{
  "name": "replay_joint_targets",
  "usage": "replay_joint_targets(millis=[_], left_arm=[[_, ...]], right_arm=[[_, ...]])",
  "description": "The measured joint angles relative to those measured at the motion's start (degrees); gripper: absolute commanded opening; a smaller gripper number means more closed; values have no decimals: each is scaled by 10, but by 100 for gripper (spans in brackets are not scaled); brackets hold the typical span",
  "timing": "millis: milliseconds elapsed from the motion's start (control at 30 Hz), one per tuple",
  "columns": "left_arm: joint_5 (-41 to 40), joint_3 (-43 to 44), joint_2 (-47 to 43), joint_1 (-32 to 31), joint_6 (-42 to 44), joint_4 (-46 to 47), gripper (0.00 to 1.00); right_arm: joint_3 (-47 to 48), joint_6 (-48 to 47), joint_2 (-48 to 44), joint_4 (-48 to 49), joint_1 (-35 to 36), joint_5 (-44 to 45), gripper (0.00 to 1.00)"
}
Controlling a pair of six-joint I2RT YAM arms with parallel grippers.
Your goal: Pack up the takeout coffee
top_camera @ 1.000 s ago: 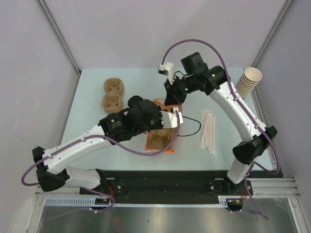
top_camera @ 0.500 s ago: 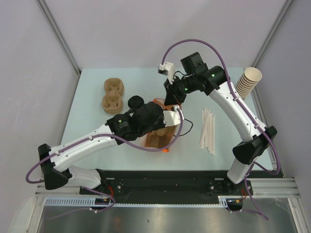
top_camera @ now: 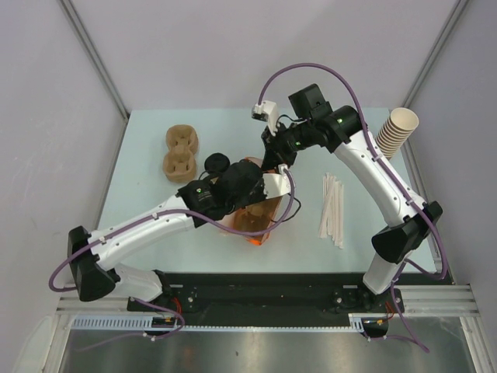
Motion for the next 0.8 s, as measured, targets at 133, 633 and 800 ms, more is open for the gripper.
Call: replay_joint_targets(millis=[133, 633, 800], left_arm=[[5, 0, 18, 8, 2, 5, 20], [38, 76, 23, 17, 10, -12, 78], [53, 152, 5, -11, 8, -52, 91]], right_arm=[[0, -6, 2, 0, -5, -14, 0], [-4, -19, 17, -1, -31, -47, 0], [-13, -23, 17, -3, -40, -52, 0]])
